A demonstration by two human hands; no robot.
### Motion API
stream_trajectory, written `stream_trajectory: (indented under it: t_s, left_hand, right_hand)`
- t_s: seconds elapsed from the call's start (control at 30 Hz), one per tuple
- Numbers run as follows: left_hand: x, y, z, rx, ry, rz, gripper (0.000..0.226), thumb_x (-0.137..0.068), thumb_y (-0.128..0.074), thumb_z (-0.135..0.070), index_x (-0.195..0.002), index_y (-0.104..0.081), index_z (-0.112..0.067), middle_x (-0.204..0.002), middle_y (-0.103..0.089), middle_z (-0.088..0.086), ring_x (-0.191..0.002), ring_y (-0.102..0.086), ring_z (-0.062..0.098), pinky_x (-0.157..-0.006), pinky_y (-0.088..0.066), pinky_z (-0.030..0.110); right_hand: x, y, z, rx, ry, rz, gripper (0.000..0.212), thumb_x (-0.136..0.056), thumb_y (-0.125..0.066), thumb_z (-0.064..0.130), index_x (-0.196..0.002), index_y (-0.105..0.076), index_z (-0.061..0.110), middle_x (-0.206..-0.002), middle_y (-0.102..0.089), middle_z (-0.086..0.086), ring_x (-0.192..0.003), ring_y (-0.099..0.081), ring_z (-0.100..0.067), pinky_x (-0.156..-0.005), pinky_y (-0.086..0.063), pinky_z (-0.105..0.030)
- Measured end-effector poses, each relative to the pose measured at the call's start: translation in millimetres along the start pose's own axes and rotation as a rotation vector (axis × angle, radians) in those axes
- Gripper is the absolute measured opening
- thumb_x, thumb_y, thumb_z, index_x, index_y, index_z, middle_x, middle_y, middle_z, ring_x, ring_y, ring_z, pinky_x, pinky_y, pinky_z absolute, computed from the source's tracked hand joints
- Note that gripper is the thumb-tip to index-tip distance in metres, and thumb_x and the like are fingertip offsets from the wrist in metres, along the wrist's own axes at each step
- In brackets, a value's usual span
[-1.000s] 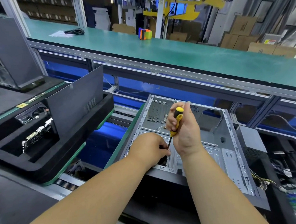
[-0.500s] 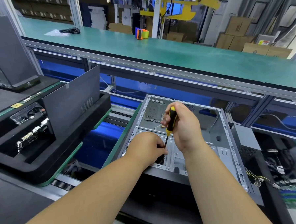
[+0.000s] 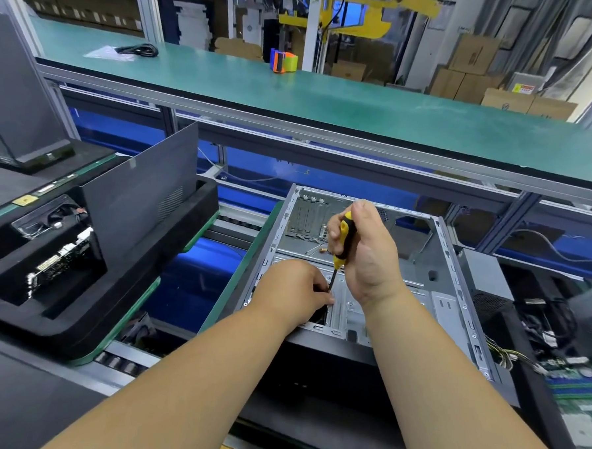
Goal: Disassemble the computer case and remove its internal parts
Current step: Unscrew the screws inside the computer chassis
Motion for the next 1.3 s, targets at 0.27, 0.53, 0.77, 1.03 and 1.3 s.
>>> stream_trajectory:
  t_s: [0.27, 0.53, 0.77, 1.03, 1.3]
  left_hand:
    - [0, 1, -1, 0.004, -0.017, 0.017, 0.019, -0.081, -0.072, -0.047, -0.086, -0.077, -0.03, -0.08, -0.07, -0.008, -0.077, -0.062, 0.011, -0.073, -0.055, 0.03]
    - [-1, -1, -1, 0.003, -0.012, 0.019, 0.02, -0.08, -0.072, -0.048, -0.09, -0.077, -0.031, -0.078, -0.07, -0.008, -0.072, -0.061, 0.01, -0.07, -0.055, 0.029]
    - [-1, -2, 0, 0.011, -0.008, 0.029, 0.018, -0.08, -0.072, -0.048, -0.084, -0.077, -0.031, -0.072, -0.066, -0.009, -0.069, -0.06, 0.008, -0.07, -0.056, 0.029]
    - [0, -1, 0, -0.002, -0.02, 0.018, 0.02, -0.08, -0.072, -0.049, -0.088, -0.076, -0.032, -0.08, -0.069, -0.009, -0.075, -0.062, 0.01, -0.073, -0.055, 0.028]
    - [0, -1, 0, 0.003, -0.025, 0.003, 0.022, -0.08, -0.072, -0.048, -0.086, -0.077, -0.028, -0.083, -0.069, -0.005, -0.078, -0.062, 0.014, -0.074, -0.055, 0.03]
  right_hand:
    - [-2, -4, 7, 0.124, -0.047, -0.047, 0.037, -0.097, -0.042, 0.029, -0.065, -0.061, 0.022, -0.066, -0.059, 0.0, -0.058, -0.05, -0.012, -0.06, -0.043, -0.027]
    - [0, 1, -1, -0.149, 0.032, -0.038, 0.036, -0.097, -0.041, 0.04, -0.074, -0.054, 0.016, -0.054, -0.041, 0.001, -0.048, -0.029, -0.013, -0.049, -0.027, -0.024]
    - [4, 3, 1, 0.067, 0.064, -0.08, 0.021, -0.1, -0.04, 0.025, -0.082, -0.05, 0.018, -0.072, -0.061, 0.001, -0.056, -0.046, -0.014, -0.055, -0.037, -0.025]
    - [8, -5, -1, -0.027, 0.006, -0.046, 0.04, -0.106, -0.033, 0.027, -0.078, -0.057, 0.01, -0.065, -0.052, -0.002, -0.054, -0.04, -0.014, -0.052, -0.032, -0.025]
    - [6, -5, 0, -0.051, 0.022, -0.008, 0.02, -0.101, -0.041, 0.02, -0.082, -0.044, 0.016, -0.067, -0.054, -0.001, -0.054, -0.039, -0.015, -0.054, -0.032, -0.026]
Point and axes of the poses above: each hand's wrist, its own x-axis away from the middle knuckle, its own y-axis out of the back of the hand, z = x × y, the point moved 4 cm from there along -x, towards the middle knuckle
